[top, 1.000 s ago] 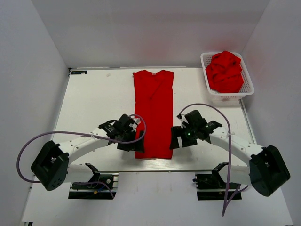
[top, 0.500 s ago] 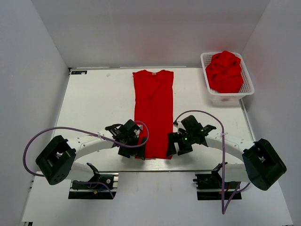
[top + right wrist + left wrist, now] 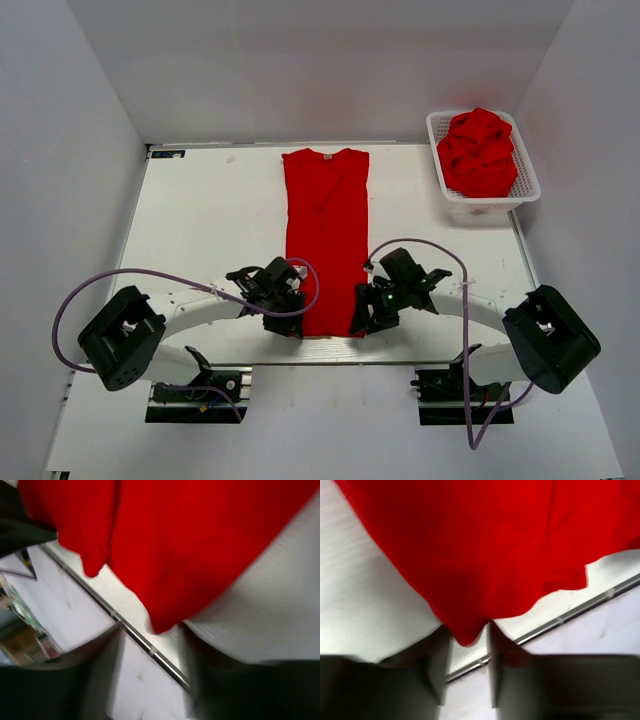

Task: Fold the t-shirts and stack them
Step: Grab the bottom of the folded rectangular tshirt with both arms, then fold the folded rectangular tshirt in 1/3 of the way

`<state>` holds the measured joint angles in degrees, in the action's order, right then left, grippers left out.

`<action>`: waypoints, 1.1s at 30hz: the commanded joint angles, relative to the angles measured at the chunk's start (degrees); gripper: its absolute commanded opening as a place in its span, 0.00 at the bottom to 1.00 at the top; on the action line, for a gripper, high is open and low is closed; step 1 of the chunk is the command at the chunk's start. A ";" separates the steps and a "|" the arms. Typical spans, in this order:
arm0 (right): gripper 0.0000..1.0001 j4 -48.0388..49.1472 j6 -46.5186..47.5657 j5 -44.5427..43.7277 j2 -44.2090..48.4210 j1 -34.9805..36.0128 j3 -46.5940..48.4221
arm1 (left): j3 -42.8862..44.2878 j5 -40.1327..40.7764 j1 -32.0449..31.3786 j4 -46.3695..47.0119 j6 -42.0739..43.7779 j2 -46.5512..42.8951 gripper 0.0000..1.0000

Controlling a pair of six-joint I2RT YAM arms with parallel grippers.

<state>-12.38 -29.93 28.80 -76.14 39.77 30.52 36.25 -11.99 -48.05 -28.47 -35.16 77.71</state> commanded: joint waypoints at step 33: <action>0.00 -0.54 6.64 -22.98 -9.10 -2.50 20.44 | 27.11 20.43 6.03 -5.98 1.23 10.78 0.00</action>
<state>-13.56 -24.86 10.79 -82.74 38.30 46.50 58.83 3.68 -44.01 -33.26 -34.28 86.65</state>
